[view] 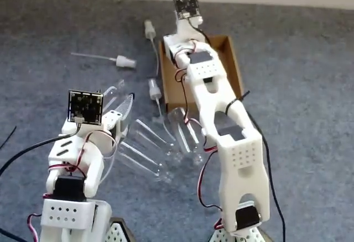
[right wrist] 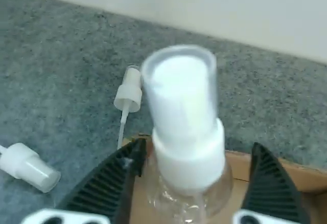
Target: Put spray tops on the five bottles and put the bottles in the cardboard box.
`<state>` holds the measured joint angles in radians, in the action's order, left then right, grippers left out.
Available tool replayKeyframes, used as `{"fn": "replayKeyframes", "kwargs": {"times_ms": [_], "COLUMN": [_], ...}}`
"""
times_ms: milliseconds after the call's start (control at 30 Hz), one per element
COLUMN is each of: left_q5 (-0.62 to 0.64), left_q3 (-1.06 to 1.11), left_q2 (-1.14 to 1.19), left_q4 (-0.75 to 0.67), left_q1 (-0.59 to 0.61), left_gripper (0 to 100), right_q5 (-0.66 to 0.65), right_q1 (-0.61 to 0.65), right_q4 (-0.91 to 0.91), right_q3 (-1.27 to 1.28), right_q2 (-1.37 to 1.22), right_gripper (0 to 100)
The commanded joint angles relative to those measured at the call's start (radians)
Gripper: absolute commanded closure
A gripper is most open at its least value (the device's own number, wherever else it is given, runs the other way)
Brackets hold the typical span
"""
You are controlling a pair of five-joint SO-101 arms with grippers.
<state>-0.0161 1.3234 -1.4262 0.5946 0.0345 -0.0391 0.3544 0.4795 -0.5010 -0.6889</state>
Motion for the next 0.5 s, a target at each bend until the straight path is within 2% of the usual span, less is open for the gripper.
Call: {"fn": "replayKeyframes", "kwargs": {"times_ms": [0, 267, 467], "left_q5": [-0.009, -0.009, -0.009], "left_q3": [-0.005, -0.005, -0.004], "left_q2": [0.002, 0.002, 0.002], "left_q4": [-0.017, -0.017, -0.017], "left_q1": [-0.019, -0.019, -0.019], "left_gripper": [75, 75, 75], "right_q5": [-0.008, -0.008, -0.006], "right_q1": [0.024, 0.019, 0.005], "right_q4": [0.048, 0.171, 0.518], "right_q3": [-0.11, -0.266, -0.541], "right_q2": [0.021, 0.025, 0.025], "right_gripper": [71.1, 70.8, 70.9]}}
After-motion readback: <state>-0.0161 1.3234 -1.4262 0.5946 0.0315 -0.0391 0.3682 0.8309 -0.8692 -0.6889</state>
